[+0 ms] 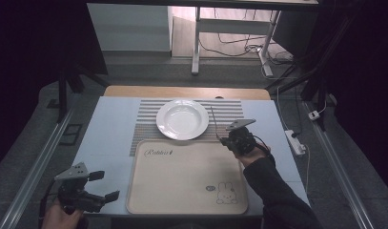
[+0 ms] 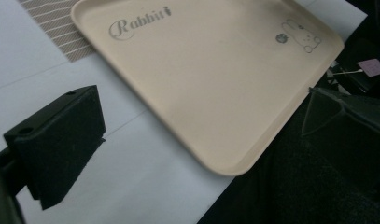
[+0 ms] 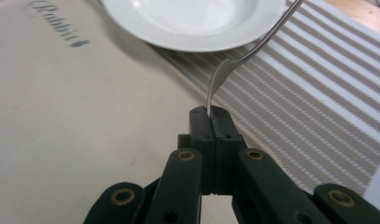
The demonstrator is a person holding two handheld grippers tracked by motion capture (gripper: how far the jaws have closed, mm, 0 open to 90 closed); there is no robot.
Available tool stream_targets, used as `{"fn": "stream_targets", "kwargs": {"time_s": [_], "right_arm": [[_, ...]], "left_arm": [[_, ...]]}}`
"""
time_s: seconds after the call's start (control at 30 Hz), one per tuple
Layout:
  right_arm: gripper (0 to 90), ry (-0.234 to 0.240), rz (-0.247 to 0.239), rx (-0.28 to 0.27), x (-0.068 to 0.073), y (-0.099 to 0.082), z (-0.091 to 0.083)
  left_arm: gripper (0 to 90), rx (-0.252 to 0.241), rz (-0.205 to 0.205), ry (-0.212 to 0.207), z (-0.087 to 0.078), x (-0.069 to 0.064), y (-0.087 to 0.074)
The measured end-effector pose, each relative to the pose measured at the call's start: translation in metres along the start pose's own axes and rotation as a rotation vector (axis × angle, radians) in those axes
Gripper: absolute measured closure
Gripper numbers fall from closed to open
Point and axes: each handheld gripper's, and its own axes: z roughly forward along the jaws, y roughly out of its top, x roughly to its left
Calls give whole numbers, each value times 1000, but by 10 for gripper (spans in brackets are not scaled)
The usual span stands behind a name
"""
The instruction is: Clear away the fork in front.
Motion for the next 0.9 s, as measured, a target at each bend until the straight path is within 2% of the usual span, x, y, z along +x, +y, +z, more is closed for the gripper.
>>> {"fn": "stream_targets", "kwargs": {"time_s": [0.2, 0.27, 0.3, 0.43, 0.57, 0.67, 0.7, 0.77, 0.8, 0.83, 0.87, 0.9], "right_arm": [[900, 58, 17, -23, 11, -10, -15], [900, 72, 18, -30, 15, -13, -20], [900, 80, 17, -32, 18, -15, -22], [900, 109, 0, -36, 25, -21, -28], [900, 156, -25, -43, 39, -29, -39], [900, 187, -47, -45, 48, -34, -44], [900, 197, -49, -38, 51, -35, -46], [900, 221, -63, -43, 58, -37, -48], [900, 234, -66, -43, 61, -38, -50], [900, 243, -72, -41, 64, -39, -51], [900, 254, -74, -41, 68, -40, -52], [900, 264, -78, -40, 71, -40, -53]], "left_arm": [[0, -2, 60, -57, 12, -2, 9], [0, 4, 72, -62, 15, -2, 11], [0, 15, 90, -67, 19, -2, 14], [0, 28, 103, -79, 26, -1, 17], [0, 33, 114, -102, 34, 1, 24], [0, 33, 149, -127, 44, 1, 35], [0, 33, 149, -127, 44, 1, 35], [0, 57, 173, -133, 50, 0, 41], [0, 84, 204, -130, 56, -1, 47], [0, 84, 204, -130, 56, -1, 47], [0, 102, 230, -124, 61, -3, 54], [0, 102, 230, -124, 61, -3, 54]]}}
